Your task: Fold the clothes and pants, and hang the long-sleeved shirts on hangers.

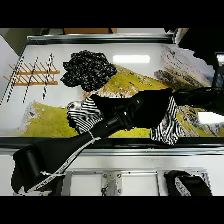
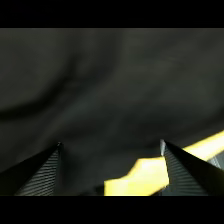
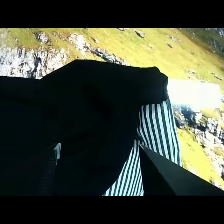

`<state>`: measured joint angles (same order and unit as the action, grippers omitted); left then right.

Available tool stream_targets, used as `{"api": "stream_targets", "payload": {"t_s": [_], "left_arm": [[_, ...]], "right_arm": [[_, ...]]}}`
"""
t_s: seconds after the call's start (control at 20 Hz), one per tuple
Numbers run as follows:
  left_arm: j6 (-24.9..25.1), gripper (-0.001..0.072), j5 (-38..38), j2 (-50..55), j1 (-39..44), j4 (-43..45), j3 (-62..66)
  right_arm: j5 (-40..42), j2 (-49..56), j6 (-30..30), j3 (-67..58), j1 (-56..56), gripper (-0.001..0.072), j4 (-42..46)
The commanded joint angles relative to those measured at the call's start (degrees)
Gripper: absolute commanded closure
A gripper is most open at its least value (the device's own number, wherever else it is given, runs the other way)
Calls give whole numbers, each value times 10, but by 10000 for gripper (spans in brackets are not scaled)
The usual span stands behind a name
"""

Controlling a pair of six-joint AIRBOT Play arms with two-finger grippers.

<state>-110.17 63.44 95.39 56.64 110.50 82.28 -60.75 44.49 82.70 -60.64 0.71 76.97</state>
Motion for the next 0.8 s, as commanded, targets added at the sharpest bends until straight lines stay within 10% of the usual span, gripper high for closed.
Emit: {"api": "stream_targets", "payload": {"t_s": [0.0,0.55,0.6,0.7,0.75], "left_arm": [[-9,-5,4,2,-16,3,2],[-28,177,21,3,-63,3,2],[-28,244,21,3,-63,3,2],[-28,678,18,3,-60,1,2],[-28,693,17,2,-57,-2,2]], "right_arm": [[-2,-1,0,12,0,175,0],[-2,-1,0,23,0,175,0],[-2,0,0,23,0,175,0],[-2,-1,0,23,0,175,0],[-2,-1,0,26,0,175,0]]}}
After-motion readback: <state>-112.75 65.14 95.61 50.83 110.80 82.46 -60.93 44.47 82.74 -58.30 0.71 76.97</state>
